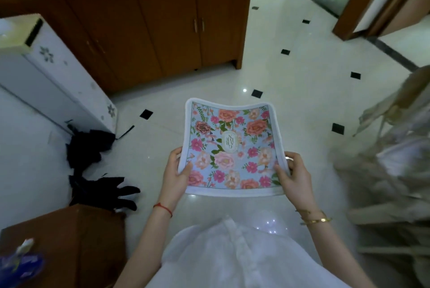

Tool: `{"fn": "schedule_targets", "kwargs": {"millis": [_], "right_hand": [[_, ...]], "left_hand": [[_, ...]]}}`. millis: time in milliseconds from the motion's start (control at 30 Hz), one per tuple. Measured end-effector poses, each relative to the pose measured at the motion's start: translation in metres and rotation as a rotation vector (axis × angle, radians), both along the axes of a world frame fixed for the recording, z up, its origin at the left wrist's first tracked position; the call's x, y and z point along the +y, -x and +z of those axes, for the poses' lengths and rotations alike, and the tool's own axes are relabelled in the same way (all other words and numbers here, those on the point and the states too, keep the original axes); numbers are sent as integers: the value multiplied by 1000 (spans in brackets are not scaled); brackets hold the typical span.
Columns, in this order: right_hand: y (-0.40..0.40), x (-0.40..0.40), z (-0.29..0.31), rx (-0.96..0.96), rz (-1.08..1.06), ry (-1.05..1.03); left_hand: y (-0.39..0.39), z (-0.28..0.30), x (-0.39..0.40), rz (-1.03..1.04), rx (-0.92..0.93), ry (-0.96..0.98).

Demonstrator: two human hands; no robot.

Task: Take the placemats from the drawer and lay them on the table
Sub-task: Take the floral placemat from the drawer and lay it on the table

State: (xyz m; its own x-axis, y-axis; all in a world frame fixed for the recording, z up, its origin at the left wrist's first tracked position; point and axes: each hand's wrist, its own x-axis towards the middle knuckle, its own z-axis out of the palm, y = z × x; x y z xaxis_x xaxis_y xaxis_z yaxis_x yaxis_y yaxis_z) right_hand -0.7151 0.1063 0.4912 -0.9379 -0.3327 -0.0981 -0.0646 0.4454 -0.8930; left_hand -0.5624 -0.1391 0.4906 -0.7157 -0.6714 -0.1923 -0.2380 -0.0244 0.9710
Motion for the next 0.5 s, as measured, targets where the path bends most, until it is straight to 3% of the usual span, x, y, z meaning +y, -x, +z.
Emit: {"fn": "schedule_targets", "kwargs": {"millis": [500], "right_hand": [[244,-8,-20,-7,-289,14]], "left_hand": [[329,-15,-37,-261,-17,-6]]}}
